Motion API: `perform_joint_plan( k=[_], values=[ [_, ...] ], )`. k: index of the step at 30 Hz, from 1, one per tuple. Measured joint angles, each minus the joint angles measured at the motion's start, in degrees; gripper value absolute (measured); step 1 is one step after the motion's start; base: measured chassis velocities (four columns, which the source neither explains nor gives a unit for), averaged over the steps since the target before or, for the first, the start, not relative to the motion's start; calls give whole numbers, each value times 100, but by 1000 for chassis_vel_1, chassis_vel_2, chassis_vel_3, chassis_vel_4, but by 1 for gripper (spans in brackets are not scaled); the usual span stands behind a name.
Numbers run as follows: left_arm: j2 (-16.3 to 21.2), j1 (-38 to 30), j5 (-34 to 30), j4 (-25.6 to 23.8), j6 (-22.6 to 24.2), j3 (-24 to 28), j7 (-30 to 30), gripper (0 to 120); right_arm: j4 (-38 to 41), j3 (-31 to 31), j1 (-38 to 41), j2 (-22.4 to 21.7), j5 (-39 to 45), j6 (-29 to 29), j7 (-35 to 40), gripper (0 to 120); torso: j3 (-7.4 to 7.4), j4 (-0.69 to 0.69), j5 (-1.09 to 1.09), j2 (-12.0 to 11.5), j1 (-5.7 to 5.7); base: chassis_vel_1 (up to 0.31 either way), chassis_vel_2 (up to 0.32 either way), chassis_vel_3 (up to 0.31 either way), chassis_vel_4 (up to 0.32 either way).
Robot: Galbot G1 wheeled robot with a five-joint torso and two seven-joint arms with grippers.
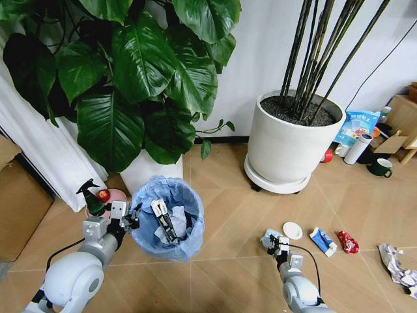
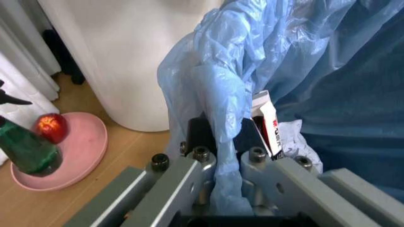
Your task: Pick up the trash bin and place the garbage on the floor into it.
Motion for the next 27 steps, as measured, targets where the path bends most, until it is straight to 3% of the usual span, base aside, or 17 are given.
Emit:
perform_joint_plan(
  k=[8,12,14,16,27],
  values=[
    [-10,0,5,26,-4,11,23,0,820,-80,-85,-285,-113,15,76,0,0,0,2,0,0,0,0,0,0],
    [-12,-1,21,43,-6,33,42,0,1675,-249,-32,-811,160,-159,197,0,0,0,2,0,0,0,0,0,0],
    [-10,-6,23,49,-6,38,49,0,2043,-345,31,-1084,358,-287,281,0,0,0,-3,0,0,0,0,0,0],
    [5,-31,24,72,-6,46,61,0,2791,-617,279,-1623,824,-587,462,0,0,0,1,0,0,0,0,0,0],
    [123,-232,-34,202,78,248,63,0,4783,-1604,1385,-2536,2515,-1062,781,0,0,0,-2,0,0,0,0,0,0]
  ],
)
